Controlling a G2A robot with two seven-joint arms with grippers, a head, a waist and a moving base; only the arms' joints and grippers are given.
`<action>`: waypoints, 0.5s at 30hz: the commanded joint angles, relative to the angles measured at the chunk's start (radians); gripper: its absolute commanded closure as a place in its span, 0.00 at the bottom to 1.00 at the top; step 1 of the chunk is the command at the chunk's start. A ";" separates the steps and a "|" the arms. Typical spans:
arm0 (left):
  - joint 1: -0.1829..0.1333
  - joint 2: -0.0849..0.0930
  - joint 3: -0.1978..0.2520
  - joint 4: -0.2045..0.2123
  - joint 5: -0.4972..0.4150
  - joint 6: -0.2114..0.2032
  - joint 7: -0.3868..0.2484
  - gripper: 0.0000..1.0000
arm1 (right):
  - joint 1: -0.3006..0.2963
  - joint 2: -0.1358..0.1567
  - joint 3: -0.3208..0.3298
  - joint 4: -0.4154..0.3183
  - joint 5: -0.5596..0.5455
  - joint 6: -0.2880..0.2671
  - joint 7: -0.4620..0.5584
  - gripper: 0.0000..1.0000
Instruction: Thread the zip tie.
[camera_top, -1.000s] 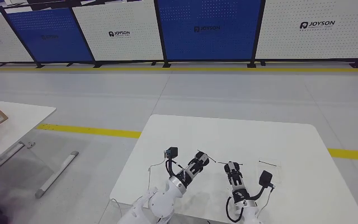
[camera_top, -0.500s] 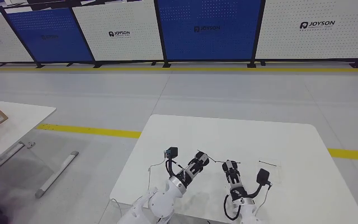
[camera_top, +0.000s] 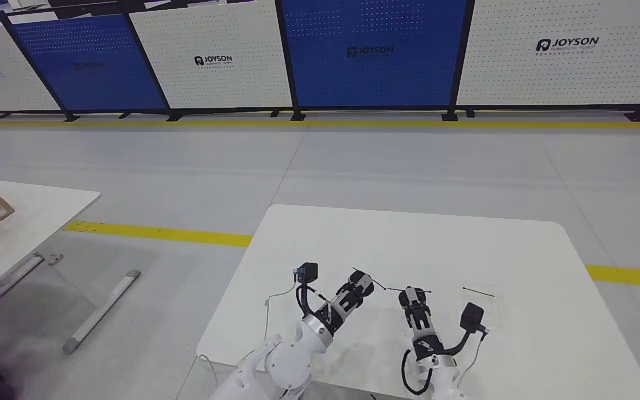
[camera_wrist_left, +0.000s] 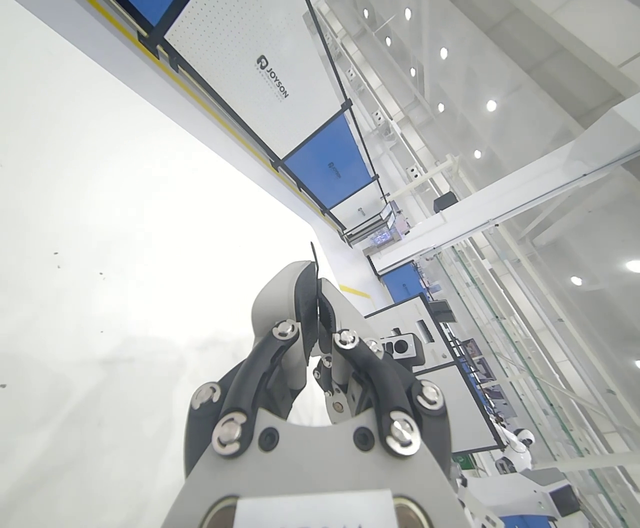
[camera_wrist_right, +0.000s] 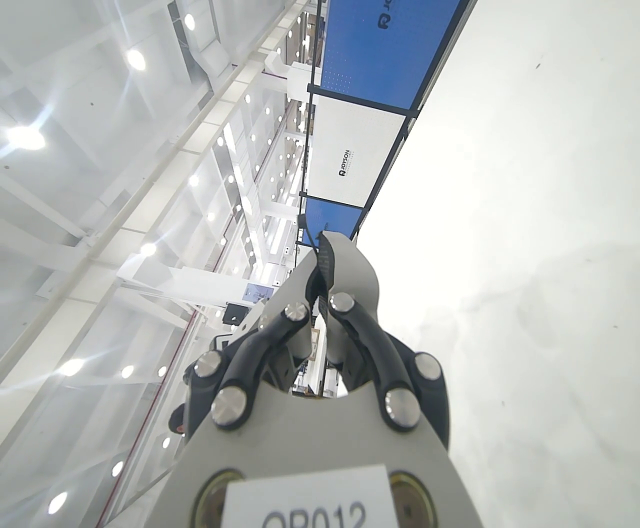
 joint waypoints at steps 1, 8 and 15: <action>0.000 0.000 0.000 0.000 0.000 0.000 0.000 1.00 | -0.002 0.000 0.000 -0.001 -0.002 0.000 0.000 1.00; 0.000 0.000 0.000 0.000 0.000 0.000 0.000 1.00 | -0.011 0.000 0.004 -0.006 -0.008 -0.007 0.001 1.00; 0.000 0.000 0.000 0.000 0.000 0.000 0.000 1.00 | -0.019 0.001 0.008 -0.016 -0.015 -0.011 0.001 1.00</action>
